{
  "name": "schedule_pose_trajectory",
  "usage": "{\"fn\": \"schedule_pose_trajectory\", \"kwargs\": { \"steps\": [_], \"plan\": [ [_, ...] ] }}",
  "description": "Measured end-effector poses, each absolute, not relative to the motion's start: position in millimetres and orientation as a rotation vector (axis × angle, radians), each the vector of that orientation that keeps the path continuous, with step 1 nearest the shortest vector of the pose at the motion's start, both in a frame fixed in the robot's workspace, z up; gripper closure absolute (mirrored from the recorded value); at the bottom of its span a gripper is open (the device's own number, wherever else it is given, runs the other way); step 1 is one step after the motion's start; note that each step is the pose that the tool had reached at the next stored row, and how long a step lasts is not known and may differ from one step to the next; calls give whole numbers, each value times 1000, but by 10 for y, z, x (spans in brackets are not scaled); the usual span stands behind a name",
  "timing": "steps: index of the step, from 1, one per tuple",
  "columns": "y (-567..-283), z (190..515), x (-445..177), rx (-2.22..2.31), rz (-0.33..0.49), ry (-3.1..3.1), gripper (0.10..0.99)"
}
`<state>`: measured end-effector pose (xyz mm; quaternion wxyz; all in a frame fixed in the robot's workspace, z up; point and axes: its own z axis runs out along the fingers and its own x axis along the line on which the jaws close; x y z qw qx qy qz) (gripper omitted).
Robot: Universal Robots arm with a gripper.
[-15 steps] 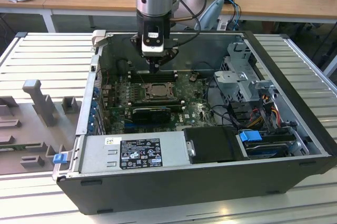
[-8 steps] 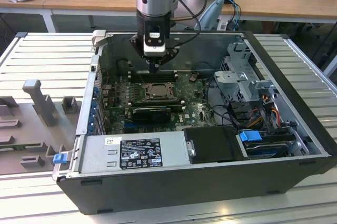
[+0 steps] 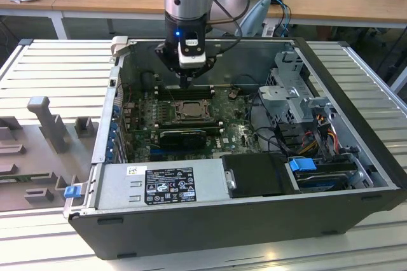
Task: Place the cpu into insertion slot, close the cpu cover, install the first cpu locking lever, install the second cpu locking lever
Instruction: 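Install the first cpu locking lever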
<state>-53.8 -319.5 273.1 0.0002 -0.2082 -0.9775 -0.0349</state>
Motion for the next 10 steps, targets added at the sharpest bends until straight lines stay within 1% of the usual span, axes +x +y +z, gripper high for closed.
{"fn": "schedule_pose_trajectory", "kwargs": {
  "steps": [10],
  "plan": [
    [-3195,2730,-538,-392,-109,-3109,980]
  ]
}}
